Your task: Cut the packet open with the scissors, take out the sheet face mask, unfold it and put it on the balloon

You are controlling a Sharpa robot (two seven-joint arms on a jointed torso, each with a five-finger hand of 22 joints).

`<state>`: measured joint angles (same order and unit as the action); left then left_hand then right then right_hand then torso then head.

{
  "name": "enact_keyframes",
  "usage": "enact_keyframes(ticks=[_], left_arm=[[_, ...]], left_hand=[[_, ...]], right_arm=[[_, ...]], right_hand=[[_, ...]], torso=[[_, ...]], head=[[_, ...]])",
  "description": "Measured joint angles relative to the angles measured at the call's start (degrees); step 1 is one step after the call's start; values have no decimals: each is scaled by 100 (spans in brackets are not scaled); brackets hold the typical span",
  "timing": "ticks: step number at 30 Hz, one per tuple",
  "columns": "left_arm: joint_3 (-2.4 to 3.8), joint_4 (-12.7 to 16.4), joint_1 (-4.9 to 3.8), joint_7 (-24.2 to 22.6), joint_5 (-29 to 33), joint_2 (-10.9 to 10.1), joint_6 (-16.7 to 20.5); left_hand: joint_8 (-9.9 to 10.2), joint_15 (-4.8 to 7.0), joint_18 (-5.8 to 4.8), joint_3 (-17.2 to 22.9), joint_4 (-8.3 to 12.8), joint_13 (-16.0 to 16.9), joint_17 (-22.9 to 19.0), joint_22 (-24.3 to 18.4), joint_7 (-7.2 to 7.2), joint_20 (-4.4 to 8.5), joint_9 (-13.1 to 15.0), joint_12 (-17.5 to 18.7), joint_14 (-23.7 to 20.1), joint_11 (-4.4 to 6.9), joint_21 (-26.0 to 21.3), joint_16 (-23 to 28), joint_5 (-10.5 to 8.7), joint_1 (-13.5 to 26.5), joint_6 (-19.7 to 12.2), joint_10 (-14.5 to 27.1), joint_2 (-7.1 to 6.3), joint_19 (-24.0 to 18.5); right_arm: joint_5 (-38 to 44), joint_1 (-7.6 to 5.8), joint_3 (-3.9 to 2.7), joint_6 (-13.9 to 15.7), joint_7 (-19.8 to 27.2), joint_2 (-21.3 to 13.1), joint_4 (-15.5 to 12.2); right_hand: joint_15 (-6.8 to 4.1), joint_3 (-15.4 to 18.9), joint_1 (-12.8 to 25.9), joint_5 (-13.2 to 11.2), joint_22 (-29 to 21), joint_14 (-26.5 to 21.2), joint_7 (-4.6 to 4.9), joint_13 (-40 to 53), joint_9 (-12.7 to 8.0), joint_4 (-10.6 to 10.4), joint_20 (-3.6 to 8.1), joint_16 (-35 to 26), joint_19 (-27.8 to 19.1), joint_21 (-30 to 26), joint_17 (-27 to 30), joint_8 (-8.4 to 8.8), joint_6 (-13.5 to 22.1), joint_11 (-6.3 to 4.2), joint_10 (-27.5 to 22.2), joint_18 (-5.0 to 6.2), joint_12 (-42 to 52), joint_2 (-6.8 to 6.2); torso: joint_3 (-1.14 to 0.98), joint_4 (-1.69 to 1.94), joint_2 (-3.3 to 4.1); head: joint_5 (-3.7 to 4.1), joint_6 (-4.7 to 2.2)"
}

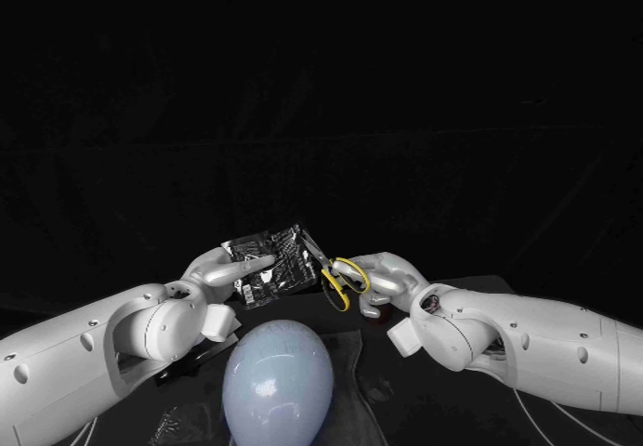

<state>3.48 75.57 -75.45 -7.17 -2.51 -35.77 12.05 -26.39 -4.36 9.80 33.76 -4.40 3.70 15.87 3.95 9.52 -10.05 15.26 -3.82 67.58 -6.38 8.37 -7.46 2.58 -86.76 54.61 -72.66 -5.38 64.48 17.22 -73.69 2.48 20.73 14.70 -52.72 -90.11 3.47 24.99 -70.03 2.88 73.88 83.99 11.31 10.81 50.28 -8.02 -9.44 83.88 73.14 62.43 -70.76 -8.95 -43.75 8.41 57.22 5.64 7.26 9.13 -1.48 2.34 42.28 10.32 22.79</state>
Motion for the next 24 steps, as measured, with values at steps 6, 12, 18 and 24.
enact_keyframes(ticks=[6,12,18,24], left_arm=[[0,0,0,1,0,2,-1],[0,3,0,4,0,3,-4],[0,11,0,8,0,5,-6],[1,20,0,13,0,3,-9]], left_hand=[[0,0,-2,0,0,0,0,0,-6,0,0,0,0,0,0,0,0,0,-7,0,0,0],[1,0,-4,0,0,-1,-1,0,-8,0,0,0,0,0,0,0,0,0,-8,0,-1,0],[3,0,-7,0,0,-1,-1,0,-8,0,0,0,0,0,0,0,0,8,-9,0,-8,0],[10,0,-9,0,-1,-1,-2,0,-10,0,0,0,0,0,0,0,-1,8,-10,0,-8,0]], right_arm=[[-55,3,2,-36,-31,-3,-24],[-143,4,3,-40,-42,15,-34],[-228,4,3,-30,-41,68,-9],[-282,5,3,-22,-26,114,6]], right_hand=[[0,4,137,0,-14,0,5,-56,-8,-121,0,-1,0,0,13,79,11,6,30,-1,64,-58],[0,13,166,0,25,0,-16,-59,-9,-171,32,-2,33,65,-29,112,129,-39,250,-3,171,-30],[0,-3,166,0,24,0,-25,-80,-10,-188,32,-10,32,65,-27,112,182,-32,257,-4,193,-30],[0,-3,166,0,-45,0,-22,-146,-2,-187,32,-11,32,-10,57,111,226,-16,240,-5,176,-30]], torso=[[1,4,-1],[2,7,-1],[5,11,1],[5,8,3]], head=[[-1,9],[4,10],[-4,10],[-13,19]])
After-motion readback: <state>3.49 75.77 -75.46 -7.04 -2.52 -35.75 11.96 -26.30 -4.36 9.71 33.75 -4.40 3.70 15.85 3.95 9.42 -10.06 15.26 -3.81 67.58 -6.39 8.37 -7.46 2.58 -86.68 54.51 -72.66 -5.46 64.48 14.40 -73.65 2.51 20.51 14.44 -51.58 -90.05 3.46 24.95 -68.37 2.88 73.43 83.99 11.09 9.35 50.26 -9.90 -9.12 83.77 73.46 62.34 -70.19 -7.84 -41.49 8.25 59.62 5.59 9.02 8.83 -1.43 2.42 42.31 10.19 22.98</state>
